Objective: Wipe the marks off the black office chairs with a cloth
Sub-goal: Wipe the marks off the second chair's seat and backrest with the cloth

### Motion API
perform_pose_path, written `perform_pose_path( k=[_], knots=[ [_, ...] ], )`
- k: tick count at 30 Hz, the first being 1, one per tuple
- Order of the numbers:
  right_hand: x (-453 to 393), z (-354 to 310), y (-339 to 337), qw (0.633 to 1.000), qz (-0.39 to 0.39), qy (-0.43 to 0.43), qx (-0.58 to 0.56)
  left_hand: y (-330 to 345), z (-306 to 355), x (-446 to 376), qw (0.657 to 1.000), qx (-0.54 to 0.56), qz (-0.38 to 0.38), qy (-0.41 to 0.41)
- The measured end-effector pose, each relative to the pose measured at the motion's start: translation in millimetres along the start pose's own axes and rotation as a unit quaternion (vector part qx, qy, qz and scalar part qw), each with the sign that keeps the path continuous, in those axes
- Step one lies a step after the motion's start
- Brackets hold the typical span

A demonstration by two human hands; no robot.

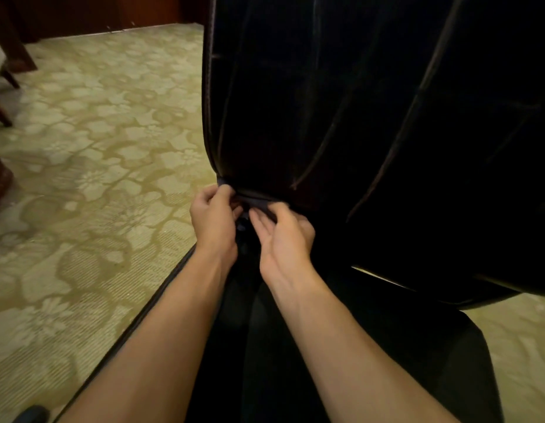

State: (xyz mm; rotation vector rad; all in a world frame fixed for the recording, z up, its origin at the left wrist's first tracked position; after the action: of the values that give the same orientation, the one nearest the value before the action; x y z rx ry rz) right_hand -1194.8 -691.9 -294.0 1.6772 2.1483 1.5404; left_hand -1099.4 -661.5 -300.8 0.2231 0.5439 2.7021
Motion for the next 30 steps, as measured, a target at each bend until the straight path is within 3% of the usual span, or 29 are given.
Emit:
perform_pose_path(
  k=[5,12,15,18,23,26,30],
  knots=[
    [26.8,-41.4,-29.4,0.997,0.027,-0.029,-0.059,27.7,5.0,48.7,0.997,-0.048,-0.007,0.061],
    [70.2,-140.0,-133.1,0.980,0.145,-0.106,-0.091,110.8,-61.0,160.3,0.993,-0.057,-0.097,-0.038],
    [86.7,-153.8,-148.5,0.974,0.170,-0.129,-0.074,121.3,-70.5,183.0,0.990,-0.047,-0.118,-0.066],
    [78.3,-131.8,-120.8,0.982,0.132,-0.115,-0.070,101.9,-50.4,153.9,0.997,-0.009,-0.066,-0.047],
    [39.1,-48.1,-13.2,0.998,0.049,-0.025,-0.032,35.3,17.5,55.0,1.000,0.005,0.006,-0.012],
    [27.1,-20.8,20.1,0.997,0.065,0.013,-0.041,14.5,41.0,23.4,1.000,-0.011,0.000,-0.015],
    [26.3,-33.0,8.4,0.996,0.078,0.008,-0.032,25.7,25.9,31.5,0.999,0.004,0.010,-0.036]
  ],
)
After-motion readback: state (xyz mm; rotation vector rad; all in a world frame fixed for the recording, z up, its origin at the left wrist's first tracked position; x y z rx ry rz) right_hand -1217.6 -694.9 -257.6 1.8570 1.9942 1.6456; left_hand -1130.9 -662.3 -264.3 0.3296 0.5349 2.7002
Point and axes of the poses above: each hand's wrist, its own x-axis away from the middle knuckle, its own y-axis out of the palm, z = x × y, the point moved 4 cm from there along -x, towards the middle knuckle, and after that the axes turned 11 degrees about y, right-handed, at the moved point
